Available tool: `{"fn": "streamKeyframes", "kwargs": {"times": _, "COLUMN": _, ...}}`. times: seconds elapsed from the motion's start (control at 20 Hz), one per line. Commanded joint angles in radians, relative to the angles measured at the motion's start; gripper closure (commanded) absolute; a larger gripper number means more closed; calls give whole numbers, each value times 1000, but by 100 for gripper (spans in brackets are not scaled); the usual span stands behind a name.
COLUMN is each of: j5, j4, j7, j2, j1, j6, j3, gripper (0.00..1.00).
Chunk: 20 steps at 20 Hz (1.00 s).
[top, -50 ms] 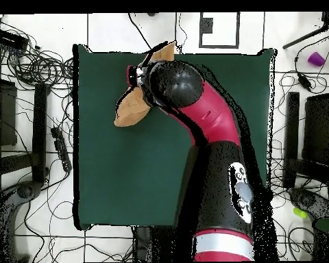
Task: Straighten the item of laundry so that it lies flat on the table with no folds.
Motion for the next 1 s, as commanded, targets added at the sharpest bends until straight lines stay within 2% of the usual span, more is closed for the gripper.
{"fn": "streamKeyframes", "kwargs": {"times": 0.05, "j5": -122, "j4": 173, "j7": -138, "j2": -12, "j1": -69, "j6": -72, "j3": 198, "gripper": 100}}
{"fn": "streamKeyframes", "kwargs": {"times": 0.3, "j5": -262, "j4": 102, "j7": -183, "j2": -30, "j1": -149, "j6": -10, "j3": 225, "gripper": 100}}
{"fn": "streamKeyframes", "kwargs": {"times": 0.55, "j5": -415, "j4": 18, "j7": -161, "j2": -15, "j1": -235, "j6": 125, "j3": 169, "gripper": 100}}
{"fn": "streamKeyframes", "kwargs": {"times": 0.8, "j5": -497, "j4": -3, "j7": -158, "j2": 15, "j1": -322, "j6": 117, "j3": 212, "gripper": 100}}
{"fn": "streamKeyframes", "kwargs": {"times": 1.0, "j5": -562, "j4": -70, "j7": -189, "j2": 52, "j1": -377, "j6": 151, "j3": 256, "gripper": 100}}
